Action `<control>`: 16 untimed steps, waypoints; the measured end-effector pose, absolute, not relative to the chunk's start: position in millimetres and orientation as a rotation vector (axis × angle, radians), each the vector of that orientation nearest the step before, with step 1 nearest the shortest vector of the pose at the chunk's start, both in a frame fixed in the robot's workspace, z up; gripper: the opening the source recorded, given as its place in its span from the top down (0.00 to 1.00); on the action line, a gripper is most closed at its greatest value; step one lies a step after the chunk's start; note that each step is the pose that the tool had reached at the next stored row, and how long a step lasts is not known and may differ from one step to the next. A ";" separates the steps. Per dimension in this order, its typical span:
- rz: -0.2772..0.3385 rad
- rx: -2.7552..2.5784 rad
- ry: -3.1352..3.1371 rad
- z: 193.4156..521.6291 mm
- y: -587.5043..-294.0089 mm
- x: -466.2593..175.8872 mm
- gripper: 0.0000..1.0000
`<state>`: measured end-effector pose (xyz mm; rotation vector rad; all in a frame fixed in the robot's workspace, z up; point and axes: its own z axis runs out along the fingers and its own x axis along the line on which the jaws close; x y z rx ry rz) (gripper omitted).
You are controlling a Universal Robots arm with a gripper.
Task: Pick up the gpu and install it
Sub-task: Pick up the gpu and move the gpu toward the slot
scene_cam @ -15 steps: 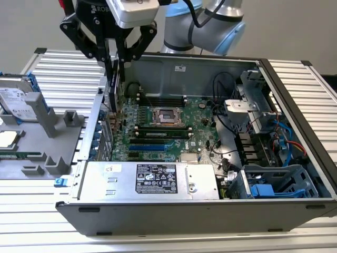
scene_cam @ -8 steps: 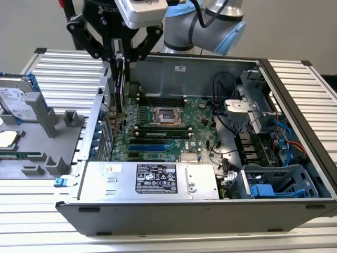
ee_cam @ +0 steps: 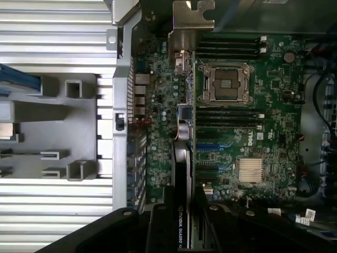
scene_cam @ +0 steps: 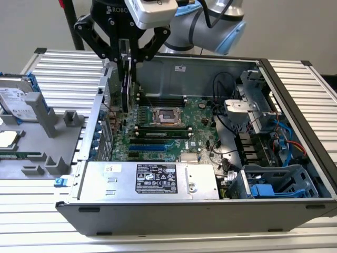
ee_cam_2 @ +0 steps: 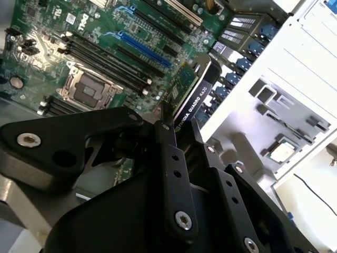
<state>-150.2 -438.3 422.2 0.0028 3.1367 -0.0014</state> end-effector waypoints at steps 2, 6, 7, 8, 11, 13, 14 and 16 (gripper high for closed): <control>-0.001 0.003 3.137 422.1 -438.3 -147.4 1.00; -0.001 0.003 3.137 422.1 -438.3 -141.1 1.00; -0.001 0.003 3.137 422.1 -438.3 -139.3 1.00; -0.001 0.003 3.137 422.2 -438.3 -137.6 1.00; -0.001 0.003 3.137 422.2 -438.3 -132.2 1.00; -0.001 0.003 3.137 422.1 -438.3 -128.6 1.00; -0.001 0.003 3.137 422.1 -438.3 -126.8 1.00; -0.001 0.003 3.137 422.2 -438.3 -123.0 1.00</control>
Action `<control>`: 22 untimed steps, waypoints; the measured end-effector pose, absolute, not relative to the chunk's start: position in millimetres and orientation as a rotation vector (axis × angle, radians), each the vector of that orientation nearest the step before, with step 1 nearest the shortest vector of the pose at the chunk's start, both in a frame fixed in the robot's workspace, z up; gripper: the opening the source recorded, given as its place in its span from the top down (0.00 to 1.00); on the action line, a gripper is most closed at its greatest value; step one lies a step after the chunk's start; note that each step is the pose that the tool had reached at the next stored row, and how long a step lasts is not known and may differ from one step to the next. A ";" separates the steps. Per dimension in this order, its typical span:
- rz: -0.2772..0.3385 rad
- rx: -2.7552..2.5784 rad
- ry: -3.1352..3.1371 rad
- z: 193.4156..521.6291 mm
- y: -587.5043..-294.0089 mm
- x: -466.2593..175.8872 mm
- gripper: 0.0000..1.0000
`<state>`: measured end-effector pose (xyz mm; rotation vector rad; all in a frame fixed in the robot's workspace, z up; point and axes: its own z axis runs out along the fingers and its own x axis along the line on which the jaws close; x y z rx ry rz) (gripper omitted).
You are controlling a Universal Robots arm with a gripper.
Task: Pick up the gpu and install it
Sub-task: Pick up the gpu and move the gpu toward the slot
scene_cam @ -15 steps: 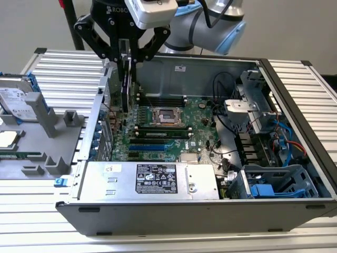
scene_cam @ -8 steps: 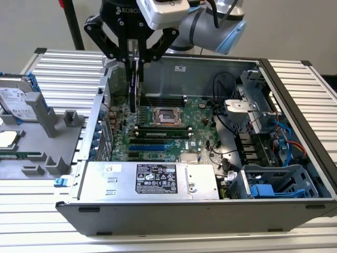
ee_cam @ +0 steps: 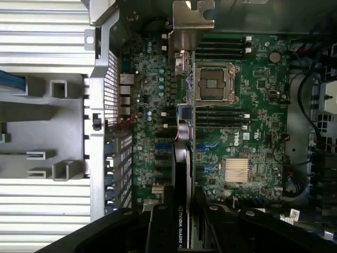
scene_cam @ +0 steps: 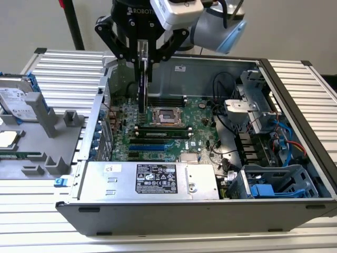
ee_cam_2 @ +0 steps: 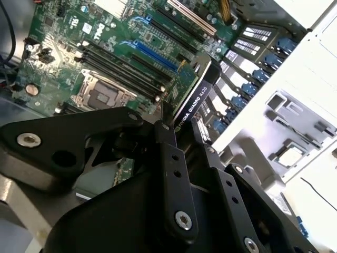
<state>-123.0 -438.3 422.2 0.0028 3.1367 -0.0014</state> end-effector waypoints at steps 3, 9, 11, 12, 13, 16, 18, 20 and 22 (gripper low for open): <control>-0.001 0.003 3.137 422.1 -438.3 -117.3 1.00; -0.001 0.003 3.137 422.1 -438.3 -105.8 1.00; -0.001 0.003 3.137 422.1 -438.3 -102.0 1.00; -0.001 0.003 3.137 422.2 -438.3 -100.1 1.00; -0.001 0.003 3.137 422.1 -438.3 -98.4 1.00; -0.001 0.003 3.137 422.2 -438.3 -93.2 1.00; -0.001 0.003 3.137 422.2 -438.3 -90.3 1.00; -0.001 0.003 3.137 422.2 -438.3 -87.8 1.00; -0.001 0.003 3.137 422.2 -438.3 -85.2 1.00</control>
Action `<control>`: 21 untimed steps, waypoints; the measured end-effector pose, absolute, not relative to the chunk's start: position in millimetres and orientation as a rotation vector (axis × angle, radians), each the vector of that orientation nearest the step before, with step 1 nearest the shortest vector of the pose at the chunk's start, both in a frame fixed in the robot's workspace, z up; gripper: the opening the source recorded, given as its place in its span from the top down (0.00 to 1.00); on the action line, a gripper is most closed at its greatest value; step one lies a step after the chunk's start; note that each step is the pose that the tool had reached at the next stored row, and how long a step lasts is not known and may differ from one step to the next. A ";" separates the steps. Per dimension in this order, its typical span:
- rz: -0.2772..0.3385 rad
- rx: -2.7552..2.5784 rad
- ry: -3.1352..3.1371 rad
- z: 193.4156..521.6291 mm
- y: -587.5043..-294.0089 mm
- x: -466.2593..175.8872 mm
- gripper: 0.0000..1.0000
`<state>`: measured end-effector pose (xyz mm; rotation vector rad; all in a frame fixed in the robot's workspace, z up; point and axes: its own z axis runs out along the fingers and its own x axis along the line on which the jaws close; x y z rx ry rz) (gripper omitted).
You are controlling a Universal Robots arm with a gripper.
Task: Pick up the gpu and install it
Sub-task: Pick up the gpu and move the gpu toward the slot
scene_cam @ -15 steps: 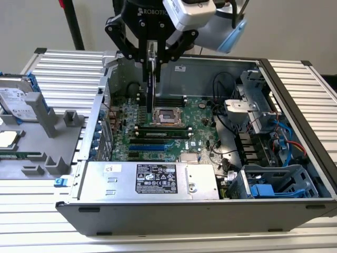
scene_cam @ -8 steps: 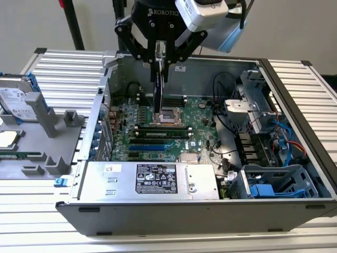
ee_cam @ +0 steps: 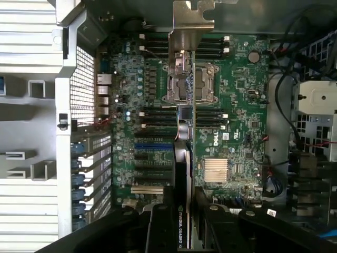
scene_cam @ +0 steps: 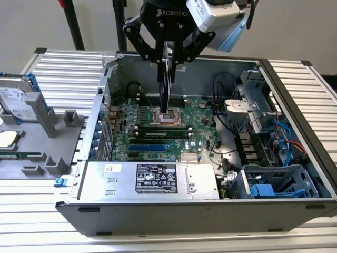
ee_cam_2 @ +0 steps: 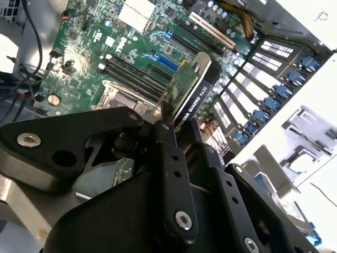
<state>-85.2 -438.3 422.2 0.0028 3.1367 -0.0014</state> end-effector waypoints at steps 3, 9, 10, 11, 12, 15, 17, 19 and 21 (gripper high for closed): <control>-0.002 0.003 3.137 422.2 -438.3 -81.1 1.00; -0.001 0.003 3.137 422.1 -438.3 -71.0 1.00; -0.001 0.003 3.137 422.2 -438.3 -69.1 1.00; -0.001 0.003 3.137 422.2 -438.3 -67.3 1.00; -0.002 0.003 3.137 422.2 -438.3 -65.5 1.00; -0.001 0.003 3.137 422.2 -438.3 -60.1 1.00; -0.001 0.003 3.137 422.1 -438.3 -57.2 1.00; -0.001 0.003 3.137 422.2 -438.3 -55.2 1.00; -0.001 0.003 3.137 422.2 -438.3 -53.8 1.00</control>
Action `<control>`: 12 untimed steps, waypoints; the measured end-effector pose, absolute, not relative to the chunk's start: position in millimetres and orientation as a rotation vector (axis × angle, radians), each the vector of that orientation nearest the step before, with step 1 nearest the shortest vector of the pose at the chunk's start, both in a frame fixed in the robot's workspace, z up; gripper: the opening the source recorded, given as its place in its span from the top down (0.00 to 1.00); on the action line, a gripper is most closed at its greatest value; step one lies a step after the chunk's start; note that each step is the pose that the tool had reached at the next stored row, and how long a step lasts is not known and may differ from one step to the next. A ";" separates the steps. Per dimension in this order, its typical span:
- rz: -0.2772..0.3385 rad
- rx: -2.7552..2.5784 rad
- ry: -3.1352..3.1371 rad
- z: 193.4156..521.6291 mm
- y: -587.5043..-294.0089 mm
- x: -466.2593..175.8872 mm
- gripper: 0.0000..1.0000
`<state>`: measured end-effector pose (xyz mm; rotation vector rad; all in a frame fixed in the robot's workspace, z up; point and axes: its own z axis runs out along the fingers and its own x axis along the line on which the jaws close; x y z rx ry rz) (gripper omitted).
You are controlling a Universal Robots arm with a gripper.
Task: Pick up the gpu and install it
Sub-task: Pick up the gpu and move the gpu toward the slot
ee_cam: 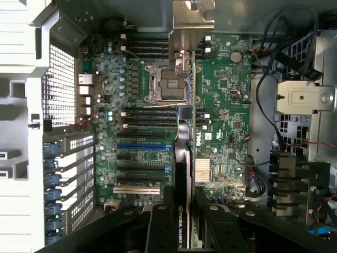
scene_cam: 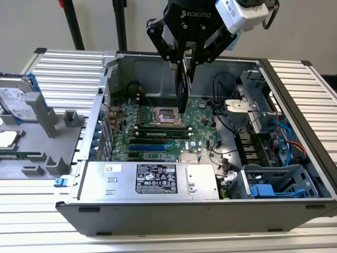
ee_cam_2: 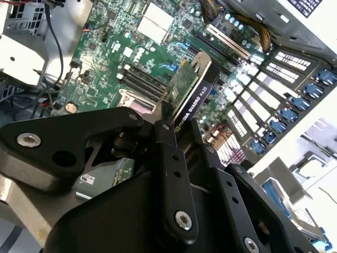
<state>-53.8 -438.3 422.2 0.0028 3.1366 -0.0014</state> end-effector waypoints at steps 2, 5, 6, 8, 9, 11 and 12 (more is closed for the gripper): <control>-0.001 0.003 3.137 422.2 -438.3 -53.6 1.00; -0.001 0.003 3.137 422.2 -438.3 -53.5 1.00; -0.001 0.003 3.137 422.2 -438.3 -53.4 1.00; -0.001 0.003 3.137 422.1 -438.3 -53.3 1.00; -0.001 0.003 3.137 422.2 -438.3 -53.2 1.00; -0.001 0.003 3.137 422.2 -438.3 -53.1 1.00; -0.001 0.003 3.137 422.1 -438.3 -53.1 1.00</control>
